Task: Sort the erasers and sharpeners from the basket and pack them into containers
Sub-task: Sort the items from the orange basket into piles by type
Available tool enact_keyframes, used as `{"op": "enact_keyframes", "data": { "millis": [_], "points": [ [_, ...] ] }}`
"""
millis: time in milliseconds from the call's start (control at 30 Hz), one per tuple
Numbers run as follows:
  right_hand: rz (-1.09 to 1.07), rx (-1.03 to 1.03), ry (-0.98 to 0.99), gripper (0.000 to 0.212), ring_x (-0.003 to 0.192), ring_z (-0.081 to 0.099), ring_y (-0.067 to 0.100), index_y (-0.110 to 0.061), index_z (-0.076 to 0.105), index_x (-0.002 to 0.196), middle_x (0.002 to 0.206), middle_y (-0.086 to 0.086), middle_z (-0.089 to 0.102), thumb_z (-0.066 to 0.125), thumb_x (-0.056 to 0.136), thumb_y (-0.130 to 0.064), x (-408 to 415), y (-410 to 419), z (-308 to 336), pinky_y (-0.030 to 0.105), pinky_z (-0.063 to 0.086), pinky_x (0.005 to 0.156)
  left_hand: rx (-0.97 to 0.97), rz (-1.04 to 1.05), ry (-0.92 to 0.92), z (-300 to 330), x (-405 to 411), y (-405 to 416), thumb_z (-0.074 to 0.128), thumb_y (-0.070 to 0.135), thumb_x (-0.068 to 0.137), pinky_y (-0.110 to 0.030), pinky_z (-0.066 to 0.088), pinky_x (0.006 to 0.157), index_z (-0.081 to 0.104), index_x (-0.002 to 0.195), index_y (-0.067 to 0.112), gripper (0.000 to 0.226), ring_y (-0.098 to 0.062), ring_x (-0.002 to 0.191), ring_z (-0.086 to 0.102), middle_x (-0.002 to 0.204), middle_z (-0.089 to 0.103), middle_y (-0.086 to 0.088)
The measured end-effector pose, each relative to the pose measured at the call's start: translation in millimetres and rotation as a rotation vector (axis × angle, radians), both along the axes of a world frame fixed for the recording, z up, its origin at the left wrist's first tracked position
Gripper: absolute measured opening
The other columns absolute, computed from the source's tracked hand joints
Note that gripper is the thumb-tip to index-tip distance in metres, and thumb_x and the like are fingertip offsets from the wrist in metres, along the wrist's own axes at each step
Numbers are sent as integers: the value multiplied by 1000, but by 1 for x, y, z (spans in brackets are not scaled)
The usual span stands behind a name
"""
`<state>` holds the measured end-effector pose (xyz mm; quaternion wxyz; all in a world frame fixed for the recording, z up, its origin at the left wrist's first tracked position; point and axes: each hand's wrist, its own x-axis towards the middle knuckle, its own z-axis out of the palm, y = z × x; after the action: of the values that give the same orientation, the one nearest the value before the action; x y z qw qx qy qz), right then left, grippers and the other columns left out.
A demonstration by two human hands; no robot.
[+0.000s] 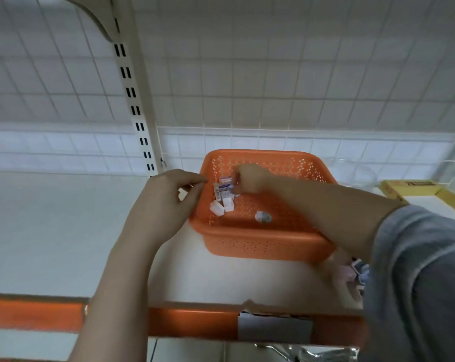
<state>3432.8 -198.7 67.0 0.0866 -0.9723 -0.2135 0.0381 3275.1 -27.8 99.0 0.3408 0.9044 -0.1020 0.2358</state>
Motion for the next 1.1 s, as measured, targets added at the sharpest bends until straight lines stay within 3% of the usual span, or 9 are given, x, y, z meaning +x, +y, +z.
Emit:
{"op": "enact_keyframes", "data": {
  "millis": [100,167,267,433,533,633,800,967,1100],
  "points": [
    [-38,24,-12,28,104,59,27,-2,65,108,113,15,64,66,85,-20,1,-1,-2,29,44,81,42,-5,10,6,4,-4,57,17,89,-15,44,74,72,101,23,20,3,80,57,87,66,13],
    [-64,-16,-4,29,103,60,27,-2,69,106,112,15,66,66,84,-20,0,-8,6,29,46,80,106,0,30,15,11,-10,56,19,90,-19,45,76,72,103,22,20,1,79,56,92,68,10],
    [-139,51,-42,26,98,64,26,-4,74,96,107,13,69,67,79,-22,-11,-33,34,29,50,76,279,-17,111,28,38,-25,54,19,92,-20,42,79,71,105,16,22,-11,90,60,103,70,2],
    [-286,665,-134,13,77,64,13,-16,73,86,82,1,73,70,83,-28,-86,-85,70,25,45,70,518,-110,312,20,110,-59,58,19,88,-26,46,83,72,100,9,21,-19,96,62,102,70,-6],
    [-366,970,-240,7,70,64,6,-21,71,89,76,-3,72,70,82,-24,-136,-99,60,19,46,67,684,-105,401,5,132,-71,65,24,84,-32,48,79,68,93,11,16,-22,97,61,93,65,-2],
    [-450,1143,-353,8,69,63,1,-20,71,90,76,-4,72,68,84,-15,-172,-99,43,8,45,65,764,-120,456,-8,141,-76,73,24,79,-32,49,85,66,109,9,35,-22,100,60,106,65,-4],
    [-467,1256,-348,11,66,59,3,-11,70,95,78,4,72,67,85,-8,-190,-94,24,6,41,58,787,-97,453,-14,145,-81,71,10,78,-35,53,87,66,106,5,29,-23,96,61,108,64,-9],
    [-477,1281,-382,13,64,59,-1,-14,70,94,79,-2,71,66,85,-5,-196,-93,26,6,42,59,758,-91,433,-8,142,-83,72,10,78,-30,51,79,63,105,4,29,-23,95,61,106,63,-9],
    [-542,1327,-454,16,63,60,0,-12,69,99,80,0,71,66,85,-5,-206,-110,31,11,49,60,590,-125,362,24,127,-93,70,9,77,-33,51,73,71,95,3,19,-23,88,65,97,70,-11]
  ]
}}
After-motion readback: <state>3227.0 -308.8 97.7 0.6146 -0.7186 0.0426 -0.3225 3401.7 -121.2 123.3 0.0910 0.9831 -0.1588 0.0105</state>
